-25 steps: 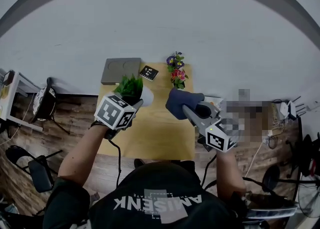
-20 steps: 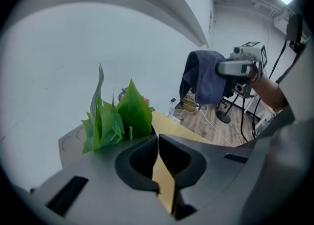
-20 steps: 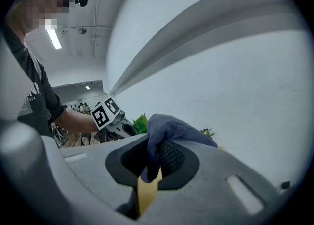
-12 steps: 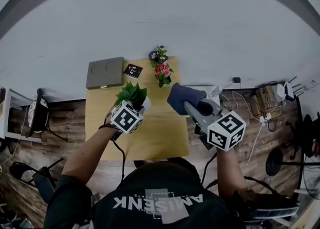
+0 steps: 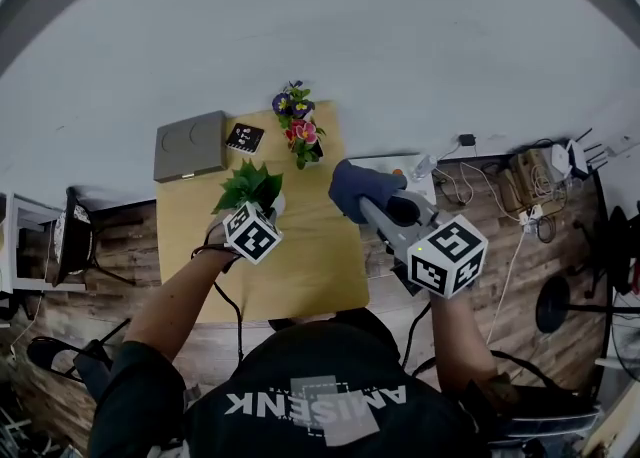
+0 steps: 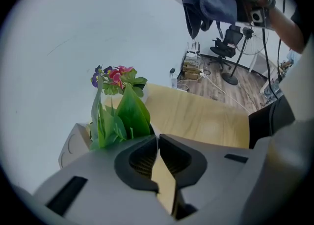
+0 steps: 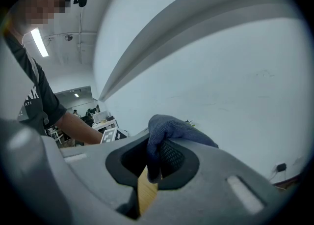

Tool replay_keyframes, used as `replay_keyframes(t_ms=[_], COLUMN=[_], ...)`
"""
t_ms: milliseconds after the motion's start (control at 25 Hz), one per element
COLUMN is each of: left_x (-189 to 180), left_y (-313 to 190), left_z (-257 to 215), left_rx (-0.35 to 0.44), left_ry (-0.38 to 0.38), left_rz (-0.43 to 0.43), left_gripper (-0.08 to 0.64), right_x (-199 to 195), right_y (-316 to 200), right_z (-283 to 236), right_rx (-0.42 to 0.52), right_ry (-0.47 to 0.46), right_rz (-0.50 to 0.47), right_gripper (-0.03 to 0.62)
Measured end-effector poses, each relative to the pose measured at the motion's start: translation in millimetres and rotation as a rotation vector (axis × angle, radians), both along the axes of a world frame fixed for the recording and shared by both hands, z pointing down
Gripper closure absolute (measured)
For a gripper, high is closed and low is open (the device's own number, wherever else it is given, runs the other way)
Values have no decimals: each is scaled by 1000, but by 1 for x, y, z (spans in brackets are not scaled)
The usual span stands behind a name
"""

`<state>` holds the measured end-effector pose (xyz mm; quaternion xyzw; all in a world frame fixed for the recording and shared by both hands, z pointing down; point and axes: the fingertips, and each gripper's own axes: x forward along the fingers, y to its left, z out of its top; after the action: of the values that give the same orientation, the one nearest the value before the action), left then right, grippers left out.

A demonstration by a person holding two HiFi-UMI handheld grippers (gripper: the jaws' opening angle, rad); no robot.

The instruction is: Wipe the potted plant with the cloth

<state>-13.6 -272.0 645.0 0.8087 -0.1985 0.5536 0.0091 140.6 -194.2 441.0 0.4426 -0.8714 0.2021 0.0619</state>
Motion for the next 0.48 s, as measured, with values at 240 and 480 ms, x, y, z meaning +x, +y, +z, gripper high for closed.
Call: replay_keyframes(t_ms=[240, 480], left_x=[4, 10], left_y=[-6, -8], left_z=[20, 28], left_rx=[61, 118], left_ry=[-86, -133], left_rz=[47, 100], left_gripper=[540, 541], right_x=[4, 9], right_y=[-2, -1], right_z=[8, 15], right_rx=[-19, -33], right_ry=[-22, -35], right_rz=[-17, -11], right_gripper=[565, 565])
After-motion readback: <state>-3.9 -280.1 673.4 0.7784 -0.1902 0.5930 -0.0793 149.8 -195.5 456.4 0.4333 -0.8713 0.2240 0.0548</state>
